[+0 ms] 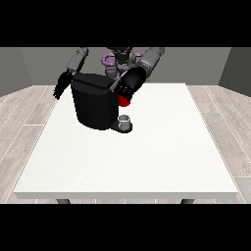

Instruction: Insert the coffee pod into the coffee machine and close the lid

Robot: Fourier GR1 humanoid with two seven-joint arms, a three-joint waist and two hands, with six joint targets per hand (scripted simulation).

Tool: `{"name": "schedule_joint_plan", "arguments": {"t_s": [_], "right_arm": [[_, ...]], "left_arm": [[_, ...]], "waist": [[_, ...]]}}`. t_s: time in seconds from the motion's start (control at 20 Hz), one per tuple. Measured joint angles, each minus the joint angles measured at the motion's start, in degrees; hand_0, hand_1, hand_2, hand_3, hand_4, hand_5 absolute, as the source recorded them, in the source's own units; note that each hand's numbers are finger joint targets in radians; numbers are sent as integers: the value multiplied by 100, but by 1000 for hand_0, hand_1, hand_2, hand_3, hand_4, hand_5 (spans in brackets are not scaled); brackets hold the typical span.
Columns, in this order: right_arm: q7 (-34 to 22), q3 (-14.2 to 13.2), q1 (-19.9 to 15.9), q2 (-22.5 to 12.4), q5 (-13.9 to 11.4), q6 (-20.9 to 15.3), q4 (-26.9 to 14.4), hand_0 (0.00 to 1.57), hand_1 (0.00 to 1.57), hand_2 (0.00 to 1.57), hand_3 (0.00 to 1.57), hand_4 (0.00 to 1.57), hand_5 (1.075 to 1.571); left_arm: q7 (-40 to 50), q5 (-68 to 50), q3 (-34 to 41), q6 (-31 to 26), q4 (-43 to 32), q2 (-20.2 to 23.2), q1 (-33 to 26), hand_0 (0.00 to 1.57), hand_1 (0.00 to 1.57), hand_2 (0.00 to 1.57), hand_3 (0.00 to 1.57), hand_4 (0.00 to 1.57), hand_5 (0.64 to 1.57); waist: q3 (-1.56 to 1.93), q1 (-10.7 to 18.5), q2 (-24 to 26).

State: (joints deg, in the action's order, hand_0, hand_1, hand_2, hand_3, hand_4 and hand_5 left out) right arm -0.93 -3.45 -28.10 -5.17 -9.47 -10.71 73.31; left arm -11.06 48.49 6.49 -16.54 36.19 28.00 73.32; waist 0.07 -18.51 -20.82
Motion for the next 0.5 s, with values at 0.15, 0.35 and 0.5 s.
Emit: {"name": "schedule_joint_plan", "arguments": {"t_s": [0.15,0.35,0.5], "right_arm": [[2,-31,-27,-26,-2,-7,-37,0,0,0,0,71,1571],[-12,34,-24,21,-108,-95,-65,0,0,0,0,215,1571],[-1,108,-36,78,-176,-154,7,0,0,0,0,161,1571]], "left_arm": [[-95,-30,41,50,17,-16,34,1241,1241,1202,970,0,1571],[-161,5,29,125,22,-41,66,1269,1269,1236,966,0,1571],[-285,67,25,244,19,46,84,1144,1144,1115,841,0,1571]], "waist": [[-4,16,-36],[-5,16,-57],[1,-32,-136]]}}
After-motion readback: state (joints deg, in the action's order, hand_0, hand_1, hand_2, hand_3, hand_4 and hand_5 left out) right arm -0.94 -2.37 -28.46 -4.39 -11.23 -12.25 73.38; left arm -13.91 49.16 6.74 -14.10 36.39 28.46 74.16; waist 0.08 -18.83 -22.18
